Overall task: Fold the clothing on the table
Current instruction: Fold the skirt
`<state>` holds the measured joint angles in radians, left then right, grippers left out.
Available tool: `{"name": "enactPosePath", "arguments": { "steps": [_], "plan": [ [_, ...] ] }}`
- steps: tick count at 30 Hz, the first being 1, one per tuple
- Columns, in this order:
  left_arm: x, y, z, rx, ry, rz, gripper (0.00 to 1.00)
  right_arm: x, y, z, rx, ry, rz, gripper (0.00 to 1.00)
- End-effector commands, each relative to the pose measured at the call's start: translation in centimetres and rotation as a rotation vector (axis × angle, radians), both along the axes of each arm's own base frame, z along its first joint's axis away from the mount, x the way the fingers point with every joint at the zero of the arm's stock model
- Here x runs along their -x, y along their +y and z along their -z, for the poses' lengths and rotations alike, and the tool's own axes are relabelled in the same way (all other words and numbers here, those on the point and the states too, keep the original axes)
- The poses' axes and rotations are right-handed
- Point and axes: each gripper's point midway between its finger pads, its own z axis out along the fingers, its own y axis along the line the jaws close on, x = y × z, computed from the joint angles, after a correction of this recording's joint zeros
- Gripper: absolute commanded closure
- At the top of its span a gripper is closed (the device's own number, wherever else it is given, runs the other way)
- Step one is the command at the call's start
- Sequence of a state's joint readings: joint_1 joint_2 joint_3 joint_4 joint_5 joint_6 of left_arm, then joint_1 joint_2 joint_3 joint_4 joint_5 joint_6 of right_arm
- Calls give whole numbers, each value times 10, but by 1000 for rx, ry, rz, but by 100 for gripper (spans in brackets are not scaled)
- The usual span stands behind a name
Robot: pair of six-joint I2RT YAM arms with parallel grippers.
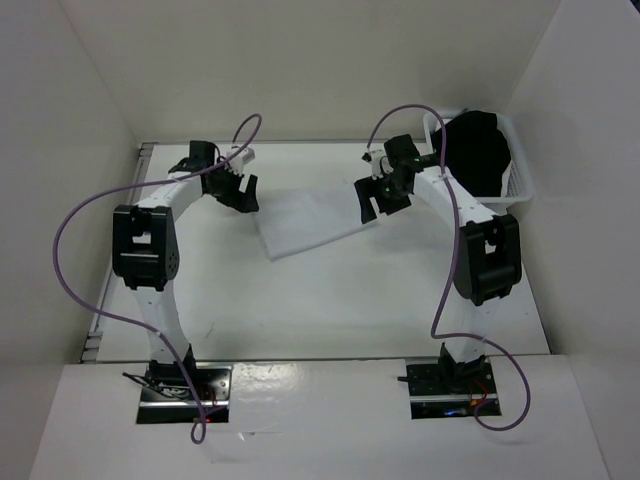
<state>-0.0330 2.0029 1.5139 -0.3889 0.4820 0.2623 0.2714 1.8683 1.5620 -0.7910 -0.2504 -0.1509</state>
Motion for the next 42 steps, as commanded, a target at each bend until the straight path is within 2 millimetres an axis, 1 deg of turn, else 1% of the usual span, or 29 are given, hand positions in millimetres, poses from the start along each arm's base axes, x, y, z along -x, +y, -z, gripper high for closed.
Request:
{"name": "enactPosePath", "arguments": {
  "steps": [1,3,4,6,7,9,10,11,12,14,15,17,18,20,21,23,26,27,29,30,32,34,36,37,38,39,40,41,42],
  "plan": [
    [-8,-8,5,58,5,62,8,-10,-1,-20,-13,-87,6,16],
    [-7,-7,15,53,20,69,10,-8,-1,-20,-13,-87,6,16],
    [-7,-7,16,53,20,69,12,-8,-1,-20,-13,-87,6,16],
    [-4,-7,27,49,49,75,12,-7,-1,-25,-16,-97,6,16],
    [-7,-7,24,44,34,82,12,-7,-1,-25,-16,-97,6,16],
    [-6,-7,29,45,45,82,12,-7,-1,-25,-16,-97,6,16],
    [-10,-7,24,44,30,82,12,-7,-1,-25,-16,-97,6,16],
    [-10,-7,33,45,54,82,12,-7,-1,-25,-19,-94,14,16],
    [-12,-7,30,45,45,82,12,-6,1,-25,-29,-91,8,16],
    [-12,-8,38,53,66,86,13,-6,1,-29,-32,-100,8,16],
    [-15,-8,35,53,56,87,13,-6,1,-29,-32,-100,8,16],
    [-14,-8,39,53,65,87,13,-6,1,-29,-32,-100,8,17],
    [-18,-8,40,53,56,87,14,-6,1,-29,-32,-100,8,18],
    [-17,-10,44,67,73,86,17,-6,1,-33,-34,-109,8,18],
    [-20,-17,40,67,58,99,19,-6,1,-33,-34,-109,8,18],
    [-19,-21,43,66,69,108,27,-6,1,-33,-34,-109,8,18],
    [-15,-25,46,57,78,113,33,-4,-1,-29,-24,-102,13,18],
    [-16,-29,46,57,70,122,38,-4,-1,-29,-24,-102,13,18],
    [-16,-31,45,64,70,127,44,-4,-1,-29,-28,-99,20,18],
    [-15,-31,49,64,79,127,50,-4,-1,-29,-28,-99,20,18],
    [-12,-32,49,72,91,131,61,-5,-1,-26,-26,-90,20,18],
    [-12,-32,50,72,91,131,69,-2,-1,-22,-23,-81,20,18],
    [-9,-32,53,72,102,131,73,-2,-1,-22,-27,-78,28,18],
    [-5,-32,57,72,114,131,75,0,-1,-15,-26,-54,38,18],
    [-6,-32,51,72,102,131,77,-1,-3,-8,-13,-42,44,18],
    [-2,-31,55,72,114,131,79,-2,-4,-4,-4,-31,60,18],
    [-4,-30,48,65,97,126,80,-1,-4,1,-4,-15,69,18],
    [2,-30,44,65,99,126,81,-3,-8,9,2,4,79,18],
    [2,-28,41,58,92,111,81,-2,-13,13,-1,19,105,18]
  ]
}}
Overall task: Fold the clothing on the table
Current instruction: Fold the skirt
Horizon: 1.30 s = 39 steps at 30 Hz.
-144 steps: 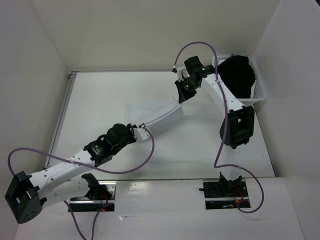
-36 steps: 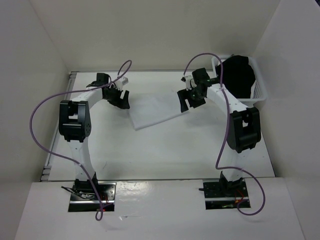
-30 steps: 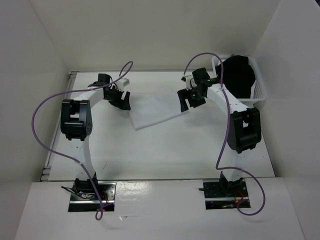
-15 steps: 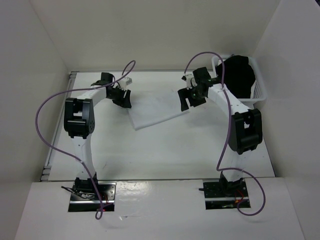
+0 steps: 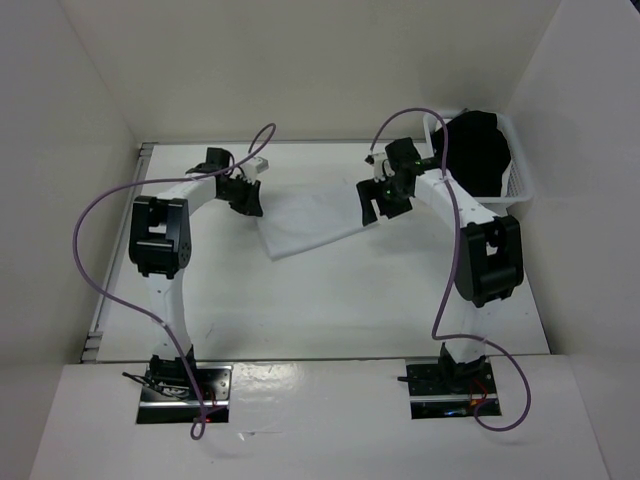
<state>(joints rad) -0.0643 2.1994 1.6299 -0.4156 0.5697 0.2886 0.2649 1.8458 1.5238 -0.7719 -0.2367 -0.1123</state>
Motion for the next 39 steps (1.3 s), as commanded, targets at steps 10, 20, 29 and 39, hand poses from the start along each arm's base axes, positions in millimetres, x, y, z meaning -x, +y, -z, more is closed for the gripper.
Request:
{"name": "enactPosePath", "arguments": {
  "steps": [10,20,29,39],
  "plan": [
    [31,6,-16,-15,23,-22,83,-10,0,53,-208,189,95,21],
    [30,1,-16,-14,14,-13,83,-18,17,65,-297,206,34,22],
    [30,1,-16,-14,14,-13,83,-55,8,55,-233,73,62,22],
    [31,3,-15,-27,17,-11,83,-106,8,62,-174,-2,86,22]
  ]
}}
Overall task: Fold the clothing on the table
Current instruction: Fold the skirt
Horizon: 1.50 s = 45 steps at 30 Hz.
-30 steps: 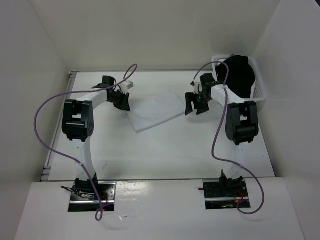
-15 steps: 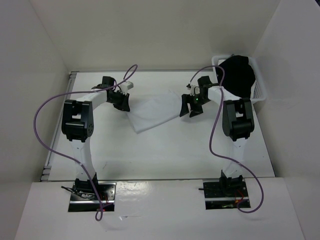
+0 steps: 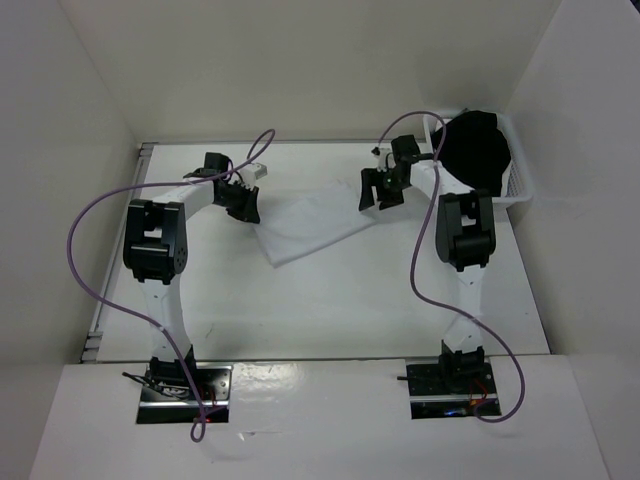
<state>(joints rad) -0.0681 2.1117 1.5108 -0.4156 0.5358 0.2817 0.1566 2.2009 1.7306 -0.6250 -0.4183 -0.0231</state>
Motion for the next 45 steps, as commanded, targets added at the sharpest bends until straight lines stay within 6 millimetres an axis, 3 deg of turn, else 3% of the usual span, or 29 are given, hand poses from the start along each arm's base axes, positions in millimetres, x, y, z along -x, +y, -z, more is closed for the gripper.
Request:
{"name": "enactPosePath", "arguments": {
  "steps": [1,7,14,18,21,24,25,28,31,39,40,45],
  "plan": [
    [3,-2,-14,3,-16,7,83,-27,7,3,26,-59,-17,22],
    [4,-4,-12,-9,-12,18,83,-39,15,10,27,-66,-52,22],
    [2,-9,-13,-9,-12,28,83,-31,34,20,23,-33,-119,26],
    [3,-13,-13,-9,-12,37,83,-13,52,33,10,22,-186,32],
    [3,-12,-8,-18,-4,33,83,-11,56,33,13,17,-204,43],
    [3,-12,-8,-18,-4,33,83,-11,56,38,15,26,-204,68],
    [3,-12,-8,-18,-4,33,83,-11,56,38,15,26,-204,82],
    [3,-12,-8,-18,-4,33,83,-6,53,44,26,44,-201,100],
    [3,-10,-7,-26,-4,28,83,-6,47,43,36,43,-187,100],
    [2,-9,-7,-34,-5,24,83,-20,27,-4,170,-87,-120,100],
    [3,-13,-7,-34,-5,33,83,-24,24,-21,181,-131,-106,100],
    [4,-13,-3,-32,9,26,83,-11,42,-48,287,-231,-112,100]
  ]
}}
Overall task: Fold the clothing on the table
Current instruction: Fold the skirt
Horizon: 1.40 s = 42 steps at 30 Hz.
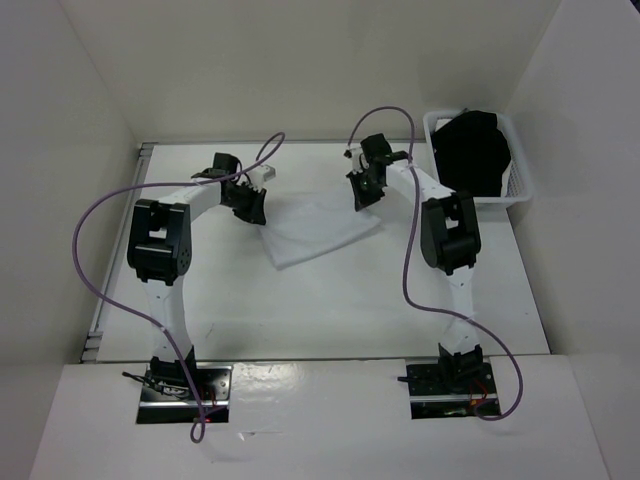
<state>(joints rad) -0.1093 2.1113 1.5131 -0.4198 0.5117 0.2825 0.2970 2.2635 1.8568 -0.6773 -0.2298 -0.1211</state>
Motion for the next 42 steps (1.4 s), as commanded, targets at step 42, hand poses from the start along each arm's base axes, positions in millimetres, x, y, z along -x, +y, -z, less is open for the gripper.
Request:
{"name": "enactPosePath", "arguments": {
  "steps": [42],
  "plan": [
    [8,-11,-7,53,65,-29,83,85,174,-115,-23,-223,-200,100]
  ]
}}
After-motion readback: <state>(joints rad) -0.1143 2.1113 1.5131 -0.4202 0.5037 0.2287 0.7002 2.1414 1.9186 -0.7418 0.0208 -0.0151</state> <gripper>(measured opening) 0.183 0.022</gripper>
